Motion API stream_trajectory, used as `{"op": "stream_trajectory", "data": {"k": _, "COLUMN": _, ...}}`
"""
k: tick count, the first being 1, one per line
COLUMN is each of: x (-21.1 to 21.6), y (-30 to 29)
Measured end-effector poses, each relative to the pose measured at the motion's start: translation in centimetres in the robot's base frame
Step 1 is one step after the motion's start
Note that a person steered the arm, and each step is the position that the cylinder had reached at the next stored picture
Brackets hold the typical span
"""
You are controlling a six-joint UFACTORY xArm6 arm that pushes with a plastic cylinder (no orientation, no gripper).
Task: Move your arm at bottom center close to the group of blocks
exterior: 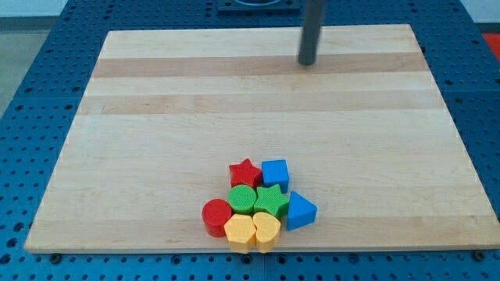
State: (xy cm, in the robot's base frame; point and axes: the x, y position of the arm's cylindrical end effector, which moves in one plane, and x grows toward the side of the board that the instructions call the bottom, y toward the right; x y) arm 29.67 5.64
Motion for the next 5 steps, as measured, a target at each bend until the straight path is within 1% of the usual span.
{"op": "stream_trajectory", "data": {"k": 1, "x": 2.9, "y": -8.5}}
{"op": "stream_trajectory", "data": {"k": 2, "x": 3.6, "y": -12.4}}
{"op": "stream_trajectory", "data": {"k": 3, "x": 4.1, "y": -5.2}}
{"op": "stream_trajectory", "data": {"k": 4, "x": 4.4, "y": 6.7}}
{"op": "stream_trajectory", "data": {"k": 5, "x": 9.5, "y": 13.5}}
